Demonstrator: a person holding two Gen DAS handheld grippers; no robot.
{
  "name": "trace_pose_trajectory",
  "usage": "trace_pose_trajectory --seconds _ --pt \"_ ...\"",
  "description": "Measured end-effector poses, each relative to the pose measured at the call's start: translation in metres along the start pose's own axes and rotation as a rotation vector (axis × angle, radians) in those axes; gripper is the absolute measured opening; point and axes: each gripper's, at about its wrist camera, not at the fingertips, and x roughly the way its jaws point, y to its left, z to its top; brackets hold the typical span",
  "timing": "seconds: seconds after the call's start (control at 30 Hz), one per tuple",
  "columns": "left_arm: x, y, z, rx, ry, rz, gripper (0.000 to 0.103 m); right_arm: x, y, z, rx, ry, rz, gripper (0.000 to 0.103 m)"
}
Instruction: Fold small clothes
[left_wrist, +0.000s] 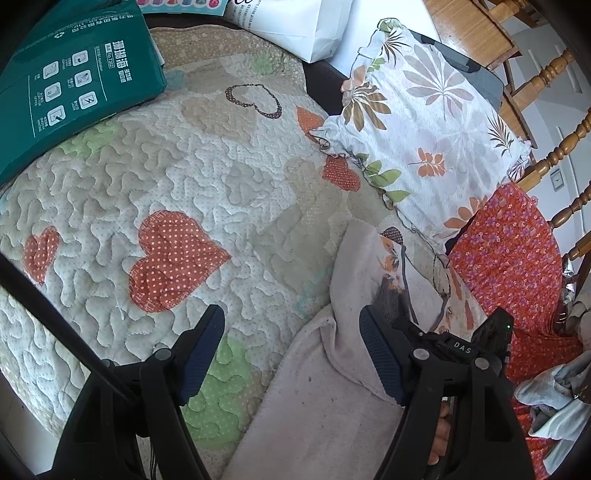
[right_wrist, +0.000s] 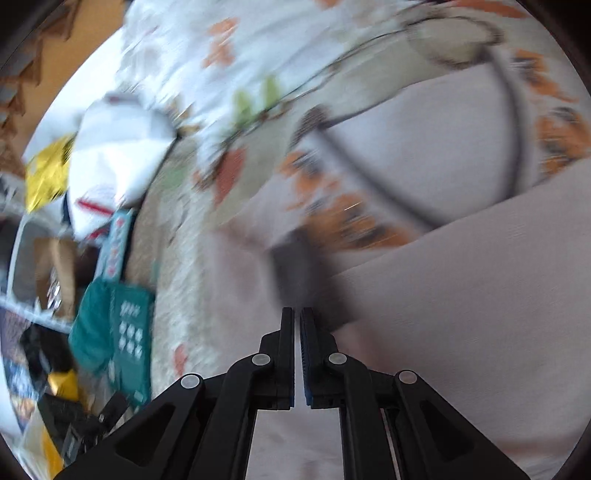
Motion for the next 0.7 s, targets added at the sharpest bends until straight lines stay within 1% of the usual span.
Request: trace_pose_trajectory --seconds 0.1,0.17,0.23,0.3,0.33,0.37,0.4,0.47,0.53,0.6,0.7 --pt "0.002 0.002 0.000 -0.004 0.008 0.000 0.074 0.023 0.021 -0.015 -0.057 0.079 0.032 0.006" --pt "0.001 0.004 0.001 -0.011 0.007 0.000 0.074 0.043 0.031 -0.031 -0.086 0.158 0.044 0.006" --pt "-0.002 0.006 0.001 -0.018 0.003 -0.002 0.074 0.047 0.040 -0.049 -0.132 0.210 0.058 0.006" --pt "-0.006 0.009 0.002 -0.023 -0.005 -0.005 0.074 0.030 0.049 -0.054 -0.186 0.174 0.081 0.006" --pt "-0.007 0.011 0.003 -0.026 -0.007 -0.004 0.074 0.010 0.054 -0.053 -0.235 0.112 0.054 0.006" --pt "-0.007 0.012 0.003 -0.030 -0.008 -0.005 0.074 -0.003 0.056 -0.051 -0.265 0.066 0.018 0.012" --pt "-0.008 0.012 0.003 -0.034 -0.007 -0.008 0.074 -0.015 0.057 -0.047 -0.290 0.018 -0.025 0.018" --pt "-0.007 0.012 0.003 -0.040 -0.004 -0.016 0.075 -0.038 0.050 -0.034 -0.311 -0.074 -0.142 0.047" --pt "-0.006 0.008 0.001 -0.032 -0.001 -0.015 0.075 -0.045 0.039 -0.022 -0.287 -0.104 -0.197 0.049" --pt "-0.003 0.004 -0.001 -0.019 0.003 -0.011 0.075 -0.042 0.028 -0.011 -0.253 -0.100 -0.222 0.049" --pt "0.000 -0.001 -0.003 -0.001 0.009 -0.004 0.075 -0.026 0.029 -0.006 -0.277 -0.081 -0.272 0.049"
